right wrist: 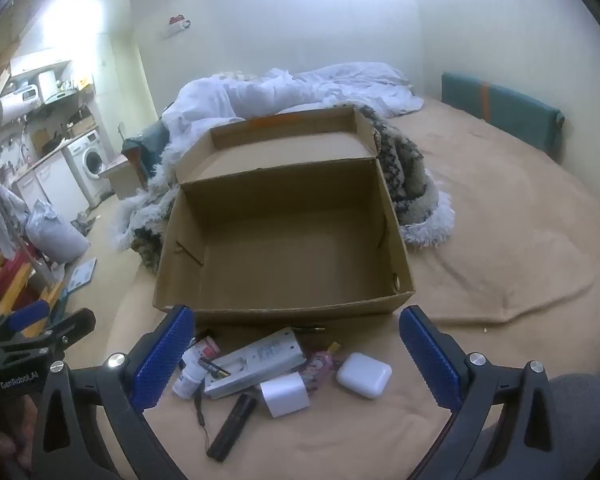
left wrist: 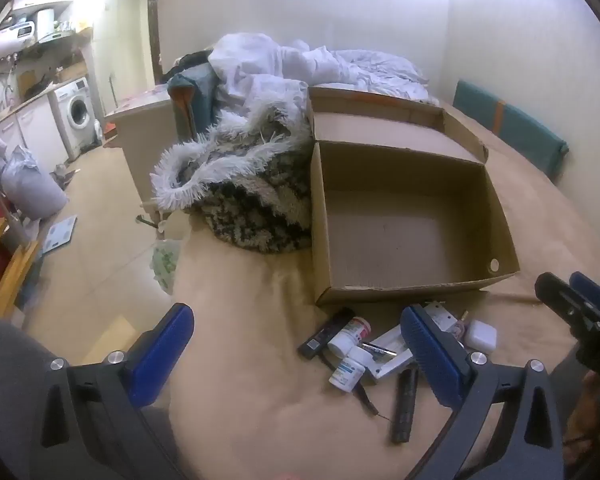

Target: Organize rigid objects

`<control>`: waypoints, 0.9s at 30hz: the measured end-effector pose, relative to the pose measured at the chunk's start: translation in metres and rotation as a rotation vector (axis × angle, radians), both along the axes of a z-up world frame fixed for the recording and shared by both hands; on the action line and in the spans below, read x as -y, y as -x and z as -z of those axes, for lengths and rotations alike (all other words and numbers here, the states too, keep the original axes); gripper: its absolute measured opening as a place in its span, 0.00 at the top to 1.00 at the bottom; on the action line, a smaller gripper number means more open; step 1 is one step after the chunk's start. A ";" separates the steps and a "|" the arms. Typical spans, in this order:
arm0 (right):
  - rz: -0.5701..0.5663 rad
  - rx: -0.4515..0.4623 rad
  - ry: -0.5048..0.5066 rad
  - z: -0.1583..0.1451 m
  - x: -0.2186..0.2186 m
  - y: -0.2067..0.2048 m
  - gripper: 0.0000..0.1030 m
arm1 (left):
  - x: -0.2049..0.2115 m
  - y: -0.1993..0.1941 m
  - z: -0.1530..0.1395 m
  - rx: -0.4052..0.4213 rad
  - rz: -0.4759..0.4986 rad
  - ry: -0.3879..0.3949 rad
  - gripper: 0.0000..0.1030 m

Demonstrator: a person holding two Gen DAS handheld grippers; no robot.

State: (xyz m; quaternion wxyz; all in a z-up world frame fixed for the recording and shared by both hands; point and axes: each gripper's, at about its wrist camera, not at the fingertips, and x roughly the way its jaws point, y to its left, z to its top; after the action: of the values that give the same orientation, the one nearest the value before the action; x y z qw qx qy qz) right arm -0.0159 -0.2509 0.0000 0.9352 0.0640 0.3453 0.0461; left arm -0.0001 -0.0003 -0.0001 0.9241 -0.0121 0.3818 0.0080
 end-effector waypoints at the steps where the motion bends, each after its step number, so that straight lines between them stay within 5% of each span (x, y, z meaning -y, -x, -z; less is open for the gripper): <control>1: 0.001 -0.001 -0.002 0.000 0.000 0.000 0.00 | 0.000 0.000 0.000 -0.002 -0.001 0.000 0.00; 27: 0.001 -0.004 0.009 0.000 -0.001 -0.001 0.00 | -0.002 -0.002 0.001 0.002 0.001 0.028 0.00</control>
State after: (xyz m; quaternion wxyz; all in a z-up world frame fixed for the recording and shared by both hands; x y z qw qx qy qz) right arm -0.0149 -0.2501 -0.0002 0.9348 0.0600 0.3473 0.0439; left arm 0.0018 0.0021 -0.0013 0.9243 -0.0249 0.3808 0.0020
